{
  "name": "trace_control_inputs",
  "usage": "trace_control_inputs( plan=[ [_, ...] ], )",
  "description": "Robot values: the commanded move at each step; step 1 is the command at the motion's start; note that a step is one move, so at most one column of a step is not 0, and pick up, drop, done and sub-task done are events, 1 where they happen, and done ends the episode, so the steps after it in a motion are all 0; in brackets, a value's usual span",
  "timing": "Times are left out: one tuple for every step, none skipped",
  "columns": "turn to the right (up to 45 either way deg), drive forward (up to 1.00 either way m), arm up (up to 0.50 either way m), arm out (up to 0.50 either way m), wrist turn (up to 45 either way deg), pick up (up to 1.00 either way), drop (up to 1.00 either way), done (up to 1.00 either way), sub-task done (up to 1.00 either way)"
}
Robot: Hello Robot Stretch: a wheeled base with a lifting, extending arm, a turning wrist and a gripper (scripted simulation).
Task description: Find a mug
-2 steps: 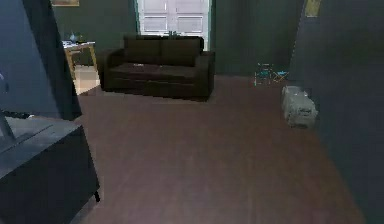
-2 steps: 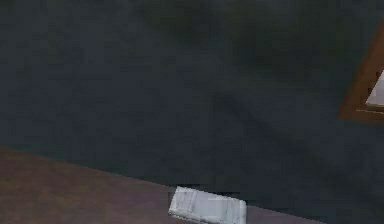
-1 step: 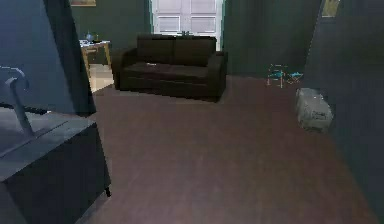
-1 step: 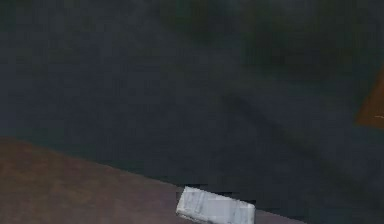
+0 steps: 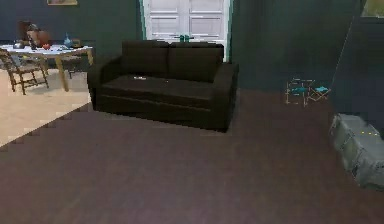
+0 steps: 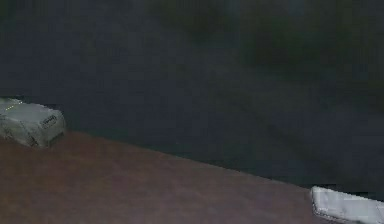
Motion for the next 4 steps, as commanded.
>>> trace_control_inputs(
  plan=[
    [-6.0,0.0,0.0,0.0,0.0,0.0,0.0,0.0,0.0],
    [0.0,0.25,0.0,0.0,0.0,0.0,0.0,0.0,0.0],
    [-18.0,0.0,0.0,0.0,0.0,0.0,0.0,0.0,0.0],
    [0.0,0.35,0.0,0.0,0.0,0.0,0.0,0.0,0.0]
  ],
)
